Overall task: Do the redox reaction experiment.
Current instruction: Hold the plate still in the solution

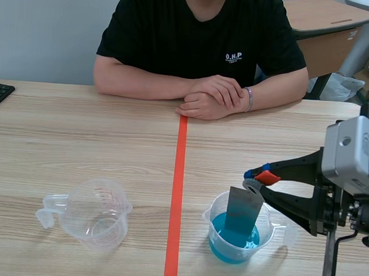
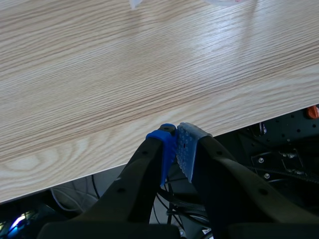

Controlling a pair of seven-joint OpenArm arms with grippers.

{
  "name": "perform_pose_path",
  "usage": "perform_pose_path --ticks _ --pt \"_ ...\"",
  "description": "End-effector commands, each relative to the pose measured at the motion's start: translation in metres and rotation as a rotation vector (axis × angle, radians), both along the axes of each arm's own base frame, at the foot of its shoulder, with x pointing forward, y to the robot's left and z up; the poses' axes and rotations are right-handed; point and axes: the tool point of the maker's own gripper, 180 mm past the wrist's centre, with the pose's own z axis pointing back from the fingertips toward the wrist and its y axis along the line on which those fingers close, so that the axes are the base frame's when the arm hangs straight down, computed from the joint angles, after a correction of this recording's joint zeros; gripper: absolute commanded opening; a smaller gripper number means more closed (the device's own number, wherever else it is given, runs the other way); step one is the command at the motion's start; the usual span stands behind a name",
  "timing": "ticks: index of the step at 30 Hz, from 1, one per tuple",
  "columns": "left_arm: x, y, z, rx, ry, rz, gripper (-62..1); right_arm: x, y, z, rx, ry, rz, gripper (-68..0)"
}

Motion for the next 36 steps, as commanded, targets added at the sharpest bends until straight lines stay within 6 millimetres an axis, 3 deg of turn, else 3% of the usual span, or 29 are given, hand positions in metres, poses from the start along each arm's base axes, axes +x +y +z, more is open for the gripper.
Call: perform_pose_path --ticks 1,36 --pt "0.0053 -0.0025 0.005 -0.008 -0.027 -0.008 -56.5 0.003 -0.002 0.0056 0.002 -0.017 0.009 -65.8" --pt "0.0065 -0.0031 0.0064 -0.011 -0.037 -0.009 -56.5 0.0028 -0.0021 0.0055 0.001 -0.016 0.009 -65.8"
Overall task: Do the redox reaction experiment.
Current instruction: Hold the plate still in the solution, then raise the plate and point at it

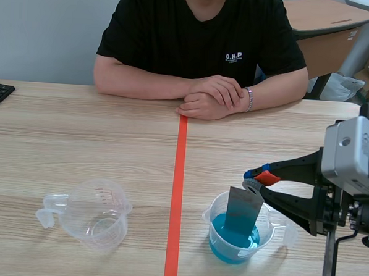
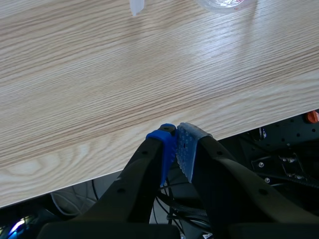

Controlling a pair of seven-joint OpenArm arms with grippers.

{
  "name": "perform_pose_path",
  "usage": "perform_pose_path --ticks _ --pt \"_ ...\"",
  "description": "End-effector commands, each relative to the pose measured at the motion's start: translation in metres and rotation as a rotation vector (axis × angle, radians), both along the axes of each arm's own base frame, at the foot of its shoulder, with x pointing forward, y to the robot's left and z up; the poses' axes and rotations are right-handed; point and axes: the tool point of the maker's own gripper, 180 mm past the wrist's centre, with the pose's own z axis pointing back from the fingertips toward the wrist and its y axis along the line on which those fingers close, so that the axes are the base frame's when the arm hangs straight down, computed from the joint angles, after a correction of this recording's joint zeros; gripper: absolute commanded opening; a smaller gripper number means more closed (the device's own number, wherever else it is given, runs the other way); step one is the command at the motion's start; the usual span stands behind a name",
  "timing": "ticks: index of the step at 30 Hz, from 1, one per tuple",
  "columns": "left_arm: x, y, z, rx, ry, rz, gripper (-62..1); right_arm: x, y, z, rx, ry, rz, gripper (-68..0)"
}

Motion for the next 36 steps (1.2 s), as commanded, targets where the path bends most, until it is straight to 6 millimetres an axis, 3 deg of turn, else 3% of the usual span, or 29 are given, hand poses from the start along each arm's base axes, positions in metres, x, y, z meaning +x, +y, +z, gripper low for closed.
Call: perform_pose_path --ticks 1,11,36 --pt "0.004 -0.002 0.004 -0.007 -0.02 -0.007 -56.5 0.003 -0.002 0.006 0.003 -0.016 0.008 -65.8" --pt "0.003 -0.002 0.003 -0.005 -0.014 -0.007 -56.5 -0.005 -0.001 0.015 0.001 -0.026 0.038 -65.8" --pt "0.003 -0.002 0.003 -0.005 -0.013 -0.006 -56.5 -0.026 0.0 0.087 0.028 -0.185 0.045 -65.8"
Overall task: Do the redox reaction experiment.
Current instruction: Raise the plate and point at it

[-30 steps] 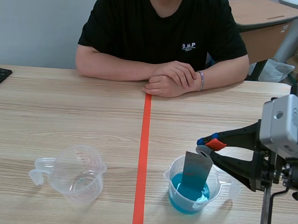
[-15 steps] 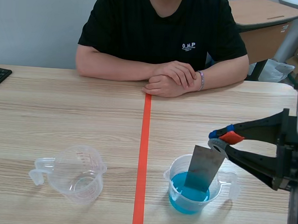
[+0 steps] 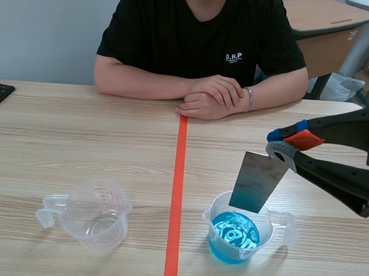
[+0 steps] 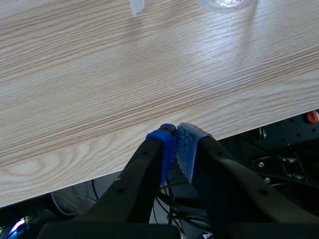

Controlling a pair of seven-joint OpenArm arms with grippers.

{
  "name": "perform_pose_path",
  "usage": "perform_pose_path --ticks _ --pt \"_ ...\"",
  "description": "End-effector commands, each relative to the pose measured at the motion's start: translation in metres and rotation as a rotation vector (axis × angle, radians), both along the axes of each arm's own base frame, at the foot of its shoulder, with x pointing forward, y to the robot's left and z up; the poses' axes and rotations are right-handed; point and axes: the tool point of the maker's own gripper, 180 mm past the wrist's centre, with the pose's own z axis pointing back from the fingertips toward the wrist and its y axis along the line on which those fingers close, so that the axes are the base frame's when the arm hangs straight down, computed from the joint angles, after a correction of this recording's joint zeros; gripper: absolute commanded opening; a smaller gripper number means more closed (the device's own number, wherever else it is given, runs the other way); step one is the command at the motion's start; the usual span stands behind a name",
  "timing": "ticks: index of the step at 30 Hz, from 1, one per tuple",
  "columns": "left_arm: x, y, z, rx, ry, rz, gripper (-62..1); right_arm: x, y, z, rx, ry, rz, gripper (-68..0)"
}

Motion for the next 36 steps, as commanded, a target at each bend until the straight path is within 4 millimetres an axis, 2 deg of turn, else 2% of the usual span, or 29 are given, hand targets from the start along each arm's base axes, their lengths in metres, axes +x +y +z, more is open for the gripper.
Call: perform_pose_path --ticks 1,8,20,36 --pt "0.003 -0.002 0.003 -0.005 -0.015 -0.007 -56.5 -0.003 0.002 0.01 0.016 -0.017 0.02 -65.8" --pt "0.003 -0.002 0.003 -0.005 -0.015 -0.007 -56.5 -0.003 0.005 0.024 0.026 -0.051 0.023 -65.8" --pt "0.003 -0.002 0.003 -0.004 -0.011 -0.006 -56.5 -0.01 0.01 0.034 0.032 -0.058 0.028 -65.8" --pt "0.003 -0.002 0.002 -0.003 -0.008 -0.006 -56.5 -0.007 0.011 0.037 0.049 -0.02 -0.002 -65.8"
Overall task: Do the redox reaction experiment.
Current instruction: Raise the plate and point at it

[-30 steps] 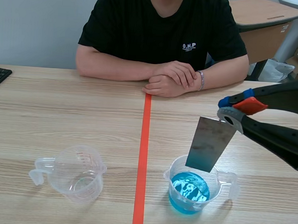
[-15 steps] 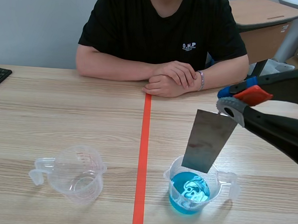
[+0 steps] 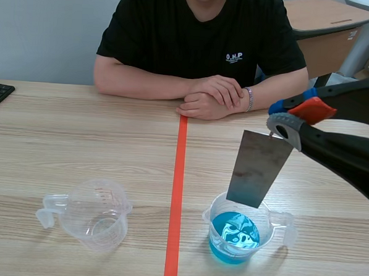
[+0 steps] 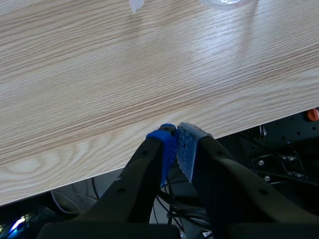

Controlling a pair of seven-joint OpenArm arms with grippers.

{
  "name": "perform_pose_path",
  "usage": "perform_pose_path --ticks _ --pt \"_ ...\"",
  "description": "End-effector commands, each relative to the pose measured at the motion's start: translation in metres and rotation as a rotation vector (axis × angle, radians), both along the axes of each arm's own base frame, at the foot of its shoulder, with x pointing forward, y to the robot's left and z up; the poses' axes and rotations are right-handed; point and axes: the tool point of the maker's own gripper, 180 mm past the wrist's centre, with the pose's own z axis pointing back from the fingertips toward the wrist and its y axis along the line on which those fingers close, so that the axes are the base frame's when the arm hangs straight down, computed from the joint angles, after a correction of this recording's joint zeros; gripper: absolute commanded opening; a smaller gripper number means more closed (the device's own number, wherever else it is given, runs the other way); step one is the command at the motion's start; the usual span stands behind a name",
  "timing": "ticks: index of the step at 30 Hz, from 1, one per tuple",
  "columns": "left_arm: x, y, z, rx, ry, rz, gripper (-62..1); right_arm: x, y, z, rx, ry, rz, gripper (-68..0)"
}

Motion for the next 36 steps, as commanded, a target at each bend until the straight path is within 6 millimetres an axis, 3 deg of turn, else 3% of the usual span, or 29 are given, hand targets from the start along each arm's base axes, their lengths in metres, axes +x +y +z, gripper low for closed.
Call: perform_pose_path --ticks 1,12,19,30,36 --pt "0.003 -0.002 0.003 -0.005 -0.015 -0.007 -56.5 -0.003 0.003 0.009 0.011 -0.015 0.021 -65.8" --pt "0.004 -0.002 0.003 -0.003 -0.015 -0.01 -56.5 -0.003 0.003 0.01 0.017 -0.013 0.021 -65.8" --pt "0.01 0.001 0.008 0.022 -0.027 -0.098 -56.5 -0.003 0.003 0.01 0.017 -0.013 0.021 -65.8" --pt "0.033 -0.029 0.032 -0.044 -0.104 -0.514 -56.5 -0.002 0.002 0.008 0.011 -0.011 0.018 -65.8" --pt "0.055 -0.045 0.045 -0.062 -0.153 -0.666 -56.5 -0.002 0.002 0.008 0.011 -0.011 0.018 -65.8"
